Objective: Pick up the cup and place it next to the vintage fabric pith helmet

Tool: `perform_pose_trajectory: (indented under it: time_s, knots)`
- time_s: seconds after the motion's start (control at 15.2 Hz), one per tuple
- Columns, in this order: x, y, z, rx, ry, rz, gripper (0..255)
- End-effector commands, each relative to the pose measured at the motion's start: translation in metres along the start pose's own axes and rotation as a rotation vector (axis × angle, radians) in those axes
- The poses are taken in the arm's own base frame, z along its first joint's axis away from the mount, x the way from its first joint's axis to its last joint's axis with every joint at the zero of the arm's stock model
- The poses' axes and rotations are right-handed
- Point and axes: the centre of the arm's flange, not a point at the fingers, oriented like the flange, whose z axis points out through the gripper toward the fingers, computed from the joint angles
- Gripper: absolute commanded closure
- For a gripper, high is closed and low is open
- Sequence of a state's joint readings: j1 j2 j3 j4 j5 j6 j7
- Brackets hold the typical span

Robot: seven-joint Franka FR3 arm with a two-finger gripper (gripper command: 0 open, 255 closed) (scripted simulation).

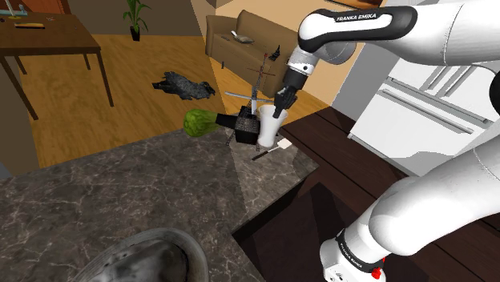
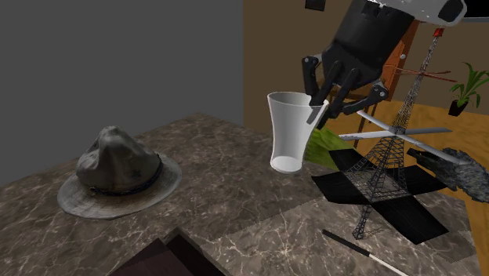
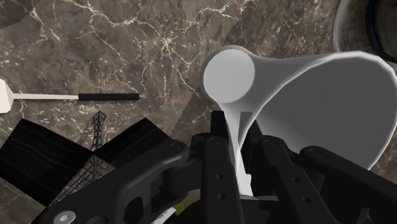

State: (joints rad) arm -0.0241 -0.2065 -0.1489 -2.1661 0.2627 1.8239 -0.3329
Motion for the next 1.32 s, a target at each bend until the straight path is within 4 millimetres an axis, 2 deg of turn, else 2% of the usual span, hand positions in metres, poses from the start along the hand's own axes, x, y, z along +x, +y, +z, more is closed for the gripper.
perform_pose_trajectory:
  time_s: [0.0,0.26,1.25]
  knots:
    - [0.000,-0.004,-0.012,0.000,0.000,0.000,255]
    - [-0.001,-0.010,-0.030,0.000,0.000,0.000,255]
    - [-0.103,-0.170,0.026,0.000,0.000,0.000,255]
